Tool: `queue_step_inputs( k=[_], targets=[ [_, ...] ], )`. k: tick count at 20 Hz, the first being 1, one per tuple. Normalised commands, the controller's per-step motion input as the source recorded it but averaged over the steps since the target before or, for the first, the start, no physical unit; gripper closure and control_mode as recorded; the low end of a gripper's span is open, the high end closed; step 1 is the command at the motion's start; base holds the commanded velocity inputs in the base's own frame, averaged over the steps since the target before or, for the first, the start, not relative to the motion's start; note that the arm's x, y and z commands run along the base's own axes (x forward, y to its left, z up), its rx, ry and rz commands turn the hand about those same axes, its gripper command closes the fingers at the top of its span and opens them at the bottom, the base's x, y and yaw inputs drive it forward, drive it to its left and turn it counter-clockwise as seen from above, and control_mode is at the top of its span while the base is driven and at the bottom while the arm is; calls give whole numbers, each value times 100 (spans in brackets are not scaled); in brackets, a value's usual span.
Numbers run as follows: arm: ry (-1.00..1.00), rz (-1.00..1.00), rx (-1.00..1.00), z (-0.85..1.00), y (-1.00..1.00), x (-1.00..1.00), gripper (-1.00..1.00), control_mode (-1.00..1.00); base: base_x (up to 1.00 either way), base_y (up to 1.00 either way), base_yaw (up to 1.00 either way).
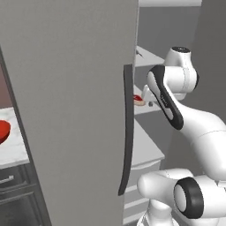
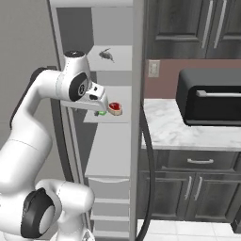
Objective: Take the fish, corn, and steak from the freezer and place them in the bowl on the counter.
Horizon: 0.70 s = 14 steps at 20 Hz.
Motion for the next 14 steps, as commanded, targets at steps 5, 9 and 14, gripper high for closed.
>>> queue_step_inputs(
  k=[5, 9, 14],
  targets=[
    [0, 0, 0, 0, 0, 0, -100, 100, 5, -36, 5],
    [0, 0, 0, 0, 0, 0, -100, 100, 1, -13, 0],
    [0, 0, 0, 0, 0, 0, -100, 100, 0, -2, 0]
  ],
)
